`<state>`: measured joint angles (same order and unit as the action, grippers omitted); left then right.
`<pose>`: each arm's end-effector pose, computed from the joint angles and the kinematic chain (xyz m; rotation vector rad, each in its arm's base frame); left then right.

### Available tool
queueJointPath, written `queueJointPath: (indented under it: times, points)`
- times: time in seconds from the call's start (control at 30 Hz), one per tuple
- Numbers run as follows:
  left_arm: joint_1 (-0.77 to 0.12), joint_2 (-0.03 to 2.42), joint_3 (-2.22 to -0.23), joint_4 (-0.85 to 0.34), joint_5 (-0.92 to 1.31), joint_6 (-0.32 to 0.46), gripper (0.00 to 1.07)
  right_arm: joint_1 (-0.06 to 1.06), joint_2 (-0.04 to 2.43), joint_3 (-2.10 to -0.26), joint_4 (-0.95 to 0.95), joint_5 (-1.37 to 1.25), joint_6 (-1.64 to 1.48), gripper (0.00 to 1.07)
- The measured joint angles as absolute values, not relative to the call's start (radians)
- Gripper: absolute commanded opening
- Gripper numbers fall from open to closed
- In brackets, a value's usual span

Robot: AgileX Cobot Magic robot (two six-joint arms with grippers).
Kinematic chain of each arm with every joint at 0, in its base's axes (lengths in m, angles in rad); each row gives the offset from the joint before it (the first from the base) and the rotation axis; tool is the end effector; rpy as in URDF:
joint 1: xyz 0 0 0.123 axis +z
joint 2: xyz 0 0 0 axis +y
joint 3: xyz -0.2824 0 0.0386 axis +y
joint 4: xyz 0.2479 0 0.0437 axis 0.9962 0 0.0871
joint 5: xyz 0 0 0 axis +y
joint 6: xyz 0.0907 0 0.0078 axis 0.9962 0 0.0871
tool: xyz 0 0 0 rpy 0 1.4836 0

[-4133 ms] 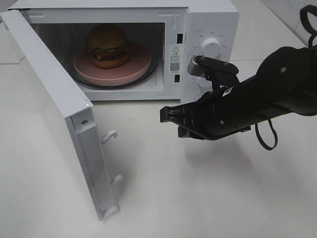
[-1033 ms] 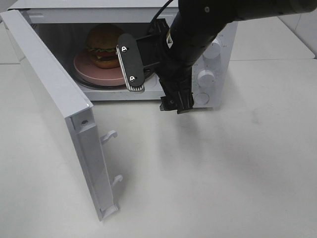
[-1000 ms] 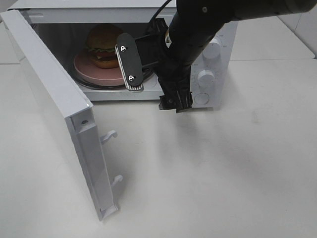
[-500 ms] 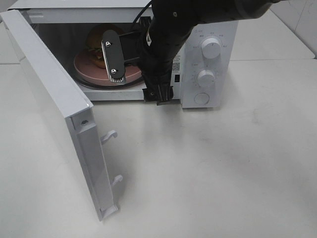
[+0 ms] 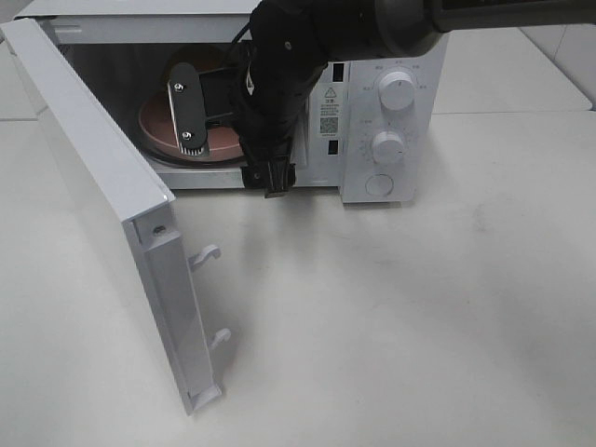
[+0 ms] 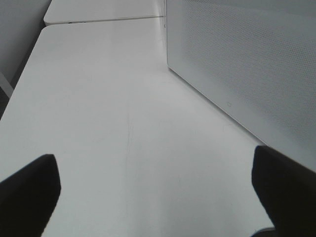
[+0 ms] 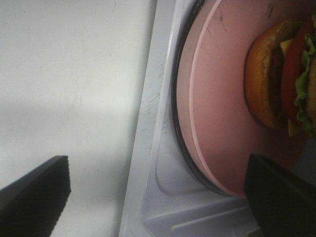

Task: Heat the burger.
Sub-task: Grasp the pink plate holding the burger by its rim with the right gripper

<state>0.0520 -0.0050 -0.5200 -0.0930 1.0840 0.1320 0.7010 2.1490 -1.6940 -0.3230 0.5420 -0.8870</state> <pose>-0.0087 -0.0079 0.2810 0.0885 2.0372 0.0041 0.3804 0.3015 0.1990 -1.9524 1.5358 -0.4030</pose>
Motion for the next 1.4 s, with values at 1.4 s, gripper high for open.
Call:
queueJointPath:
  times: [1.4]
  points:
    - [0.052,-0.005,-0.520,-0.093,1.084,0.132,0.98,0.697,2.415,-2.007,-0.292,0.585,-0.842,0.76]
